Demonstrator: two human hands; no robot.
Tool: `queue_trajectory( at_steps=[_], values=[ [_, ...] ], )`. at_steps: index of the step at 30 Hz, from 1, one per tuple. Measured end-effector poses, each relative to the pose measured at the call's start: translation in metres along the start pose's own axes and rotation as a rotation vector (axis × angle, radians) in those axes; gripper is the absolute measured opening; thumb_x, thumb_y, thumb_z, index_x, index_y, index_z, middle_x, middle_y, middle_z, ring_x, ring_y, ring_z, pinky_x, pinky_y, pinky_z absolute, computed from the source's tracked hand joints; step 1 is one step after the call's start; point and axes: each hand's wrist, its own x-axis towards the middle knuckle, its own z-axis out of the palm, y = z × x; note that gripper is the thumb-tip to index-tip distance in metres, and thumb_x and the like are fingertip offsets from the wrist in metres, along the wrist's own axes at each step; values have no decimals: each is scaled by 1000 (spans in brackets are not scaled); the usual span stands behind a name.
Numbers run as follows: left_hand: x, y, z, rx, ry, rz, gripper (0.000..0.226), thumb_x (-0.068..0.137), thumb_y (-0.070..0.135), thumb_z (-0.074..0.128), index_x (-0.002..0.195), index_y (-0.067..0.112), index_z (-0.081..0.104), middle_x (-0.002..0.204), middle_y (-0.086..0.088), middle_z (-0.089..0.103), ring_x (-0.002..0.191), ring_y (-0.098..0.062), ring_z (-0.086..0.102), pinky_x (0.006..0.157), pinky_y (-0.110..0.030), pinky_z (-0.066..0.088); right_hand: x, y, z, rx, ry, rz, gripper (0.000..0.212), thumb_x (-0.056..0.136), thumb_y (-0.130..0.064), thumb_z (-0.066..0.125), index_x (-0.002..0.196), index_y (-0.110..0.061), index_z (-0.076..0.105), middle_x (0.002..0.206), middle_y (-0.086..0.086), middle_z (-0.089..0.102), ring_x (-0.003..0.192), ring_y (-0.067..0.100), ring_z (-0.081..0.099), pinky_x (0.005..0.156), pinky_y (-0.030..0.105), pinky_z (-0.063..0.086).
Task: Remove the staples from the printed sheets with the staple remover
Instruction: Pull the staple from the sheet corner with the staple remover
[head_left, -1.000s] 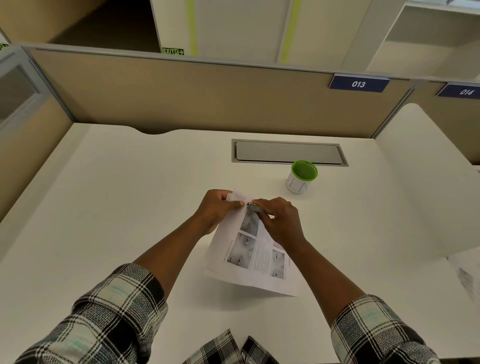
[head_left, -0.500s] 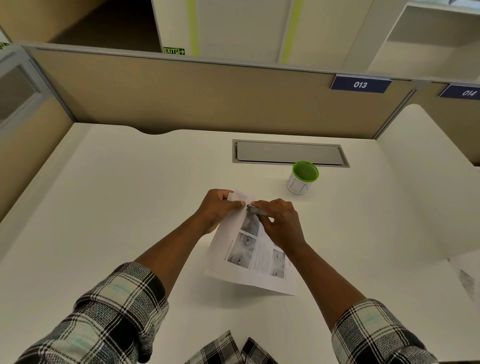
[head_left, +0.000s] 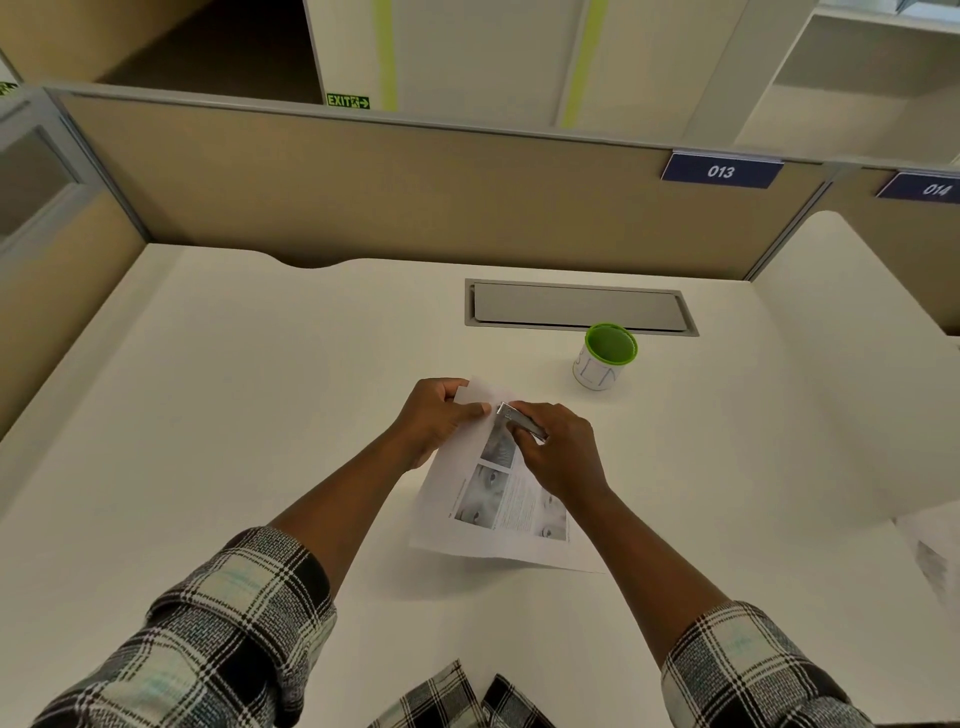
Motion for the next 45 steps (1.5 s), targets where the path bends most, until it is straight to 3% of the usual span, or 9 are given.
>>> queue_trajectory(
  at_steps=[2,6,12,16,20,26,35,40,45],
  values=[
    [0,-1,0,7,3,0,19,87,23,69,103,18,59,100,-1,61,82,-15,60,65,-20,51,0,-1,1,1,-4,8,28,84,-18,72,112,-18,71,98,0,74,81,20,66,73,30,52],
    [0,-1,2,-38,23,-21,29,84,27,72,107,13,62,103,-4,65,88,-23,64,71,-28,55,0,-2,2,-3,-10,15,27,85,-19,71,112,-17,71,99,1,74,81,20,66,73,26,49],
    [-3,-2,5,-10,90,12,21,82,30,74,96,18,63,91,2,64,81,-20,63,71,-28,56,-1,-3,1,3,5,33,23,84,-20,71,107,-20,73,91,-1,74,76,19,65,68,28,49],
    [-5,-3,7,-13,97,40,20,82,27,74,97,18,63,89,6,62,79,-13,61,67,-23,53,1,-3,0,-11,-31,52,15,87,-26,65,97,-21,74,79,-2,72,67,18,62,60,26,46],
    [-5,-7,6,9,81,76,27,81,30,74,102,12,69,98,-4,68,86,-25,65,76,-34,59,3,-5,-1,-43,-47,62,13,88,-26,60,87,-21,72,66,-1,67,56,18,54,53,30,45],
    [-6,-9,4,39,86,98,24,82,30,74,99,14,69,97,-4,69,85,-25,65,75,-33,58,4,-8,-2,-32,-67,53,14,89,-25,61,79,-20,69,58,-2,59,49,15,43,49,24,33],
    [-5,-4,3,42,84,68,16,84,25,71,96,18,63,96,0,62,80,-16,60,64,-18,50,5,-6,-1,60,-75,56,12,90,-27,63,91,-21,72,70,-3,69,59,17,58,56,30,48],
    [-4,-4,2,30,58,62,17,84,26,72,97,19,64,93,3,64,79,-16,62,62,-18,50,5,-5,-2,137,-106,91,14,89,-30,65,100,-25,74,72,-8,69,59,10,57,57,22,44],
    [-1,-7,2,43,59,52,27,82,29,73,103,13,66,103,-5,65,90,-25,63,75,-29,55,5,-5,-5,231,-134,128,14,88,-27,68,99,-23,75,61,-15,60,56,8,53,54,18,38]
  ],
)
